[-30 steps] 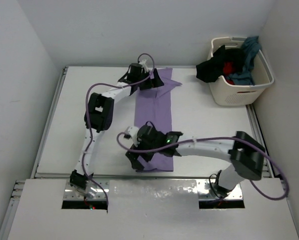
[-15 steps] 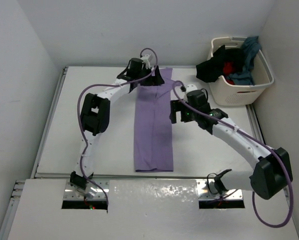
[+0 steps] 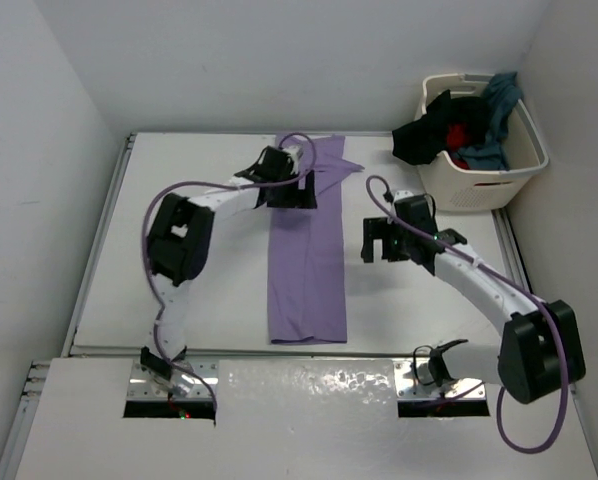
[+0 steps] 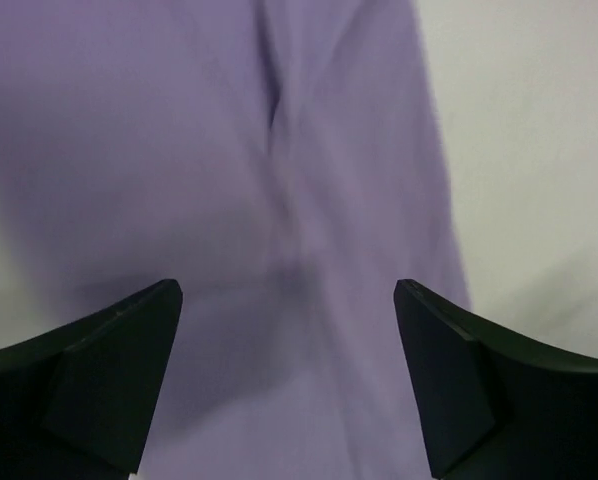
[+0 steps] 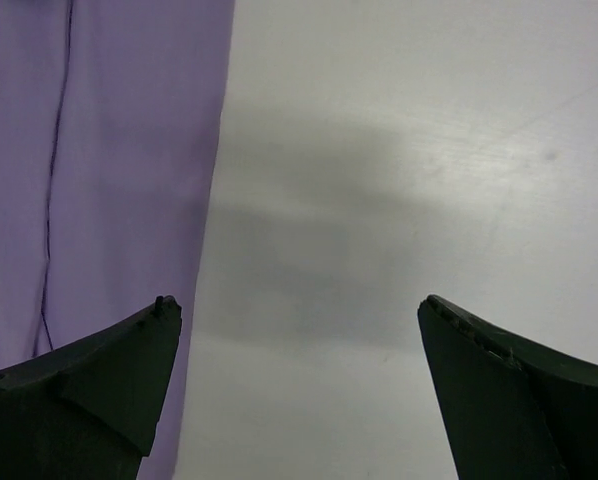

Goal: Fold and stack the t-shirts
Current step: Rotate the tshirt 90 degrees, then grab the bottom of the folded rectangular tshirt with both arms

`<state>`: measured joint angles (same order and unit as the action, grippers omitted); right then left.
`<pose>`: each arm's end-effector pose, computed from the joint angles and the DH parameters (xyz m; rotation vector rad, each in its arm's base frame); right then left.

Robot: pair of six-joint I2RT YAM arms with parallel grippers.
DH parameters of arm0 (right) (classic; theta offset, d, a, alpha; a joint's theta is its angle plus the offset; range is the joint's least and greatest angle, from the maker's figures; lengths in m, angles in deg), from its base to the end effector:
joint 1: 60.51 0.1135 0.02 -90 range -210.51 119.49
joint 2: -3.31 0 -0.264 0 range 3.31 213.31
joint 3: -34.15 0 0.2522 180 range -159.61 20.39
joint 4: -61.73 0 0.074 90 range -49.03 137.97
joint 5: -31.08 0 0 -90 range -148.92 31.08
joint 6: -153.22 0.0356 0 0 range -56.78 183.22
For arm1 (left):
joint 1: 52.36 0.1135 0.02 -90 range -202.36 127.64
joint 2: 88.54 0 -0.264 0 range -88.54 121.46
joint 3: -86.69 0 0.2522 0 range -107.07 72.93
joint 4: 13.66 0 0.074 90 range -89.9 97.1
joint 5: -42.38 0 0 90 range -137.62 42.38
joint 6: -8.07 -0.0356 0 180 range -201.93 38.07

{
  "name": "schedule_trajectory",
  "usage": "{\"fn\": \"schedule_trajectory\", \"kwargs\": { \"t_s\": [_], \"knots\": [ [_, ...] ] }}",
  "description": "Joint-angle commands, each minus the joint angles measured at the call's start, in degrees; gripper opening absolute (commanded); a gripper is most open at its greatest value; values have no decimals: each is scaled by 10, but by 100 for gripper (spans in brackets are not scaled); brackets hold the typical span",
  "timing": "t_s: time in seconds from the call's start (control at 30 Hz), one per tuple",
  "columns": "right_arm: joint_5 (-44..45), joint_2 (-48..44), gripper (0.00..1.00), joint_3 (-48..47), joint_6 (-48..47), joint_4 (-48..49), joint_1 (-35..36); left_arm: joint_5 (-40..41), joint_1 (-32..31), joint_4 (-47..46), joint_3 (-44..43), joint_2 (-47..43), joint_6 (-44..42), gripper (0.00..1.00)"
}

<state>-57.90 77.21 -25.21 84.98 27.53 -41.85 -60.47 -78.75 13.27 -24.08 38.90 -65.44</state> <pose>0.2496 0.0836 0.2214 0.0743 2.4424 0.2974 0.4451 -0.2297 0.1758 0.3215 2.3738 -0.6256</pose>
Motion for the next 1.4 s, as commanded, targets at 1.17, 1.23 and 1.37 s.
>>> {"fn": "schedule_trajectory", "kwargs": {
  "t_s": [1.17, 1.23, 1.37],
  "knots": [
    [-23, -106, 47, 337, 386, 160, 357, -10, -255, -171, 853, -686, 343, 47],
    [-22, -105, 39, 336, 387, 156, 357, 0, -256, -168, 844, -675, 337, 40],
    [-21, -109, 30, 337, 388, 153, 357, 9, -256, -176, 835, -644, 331, 25]
  ]
}}
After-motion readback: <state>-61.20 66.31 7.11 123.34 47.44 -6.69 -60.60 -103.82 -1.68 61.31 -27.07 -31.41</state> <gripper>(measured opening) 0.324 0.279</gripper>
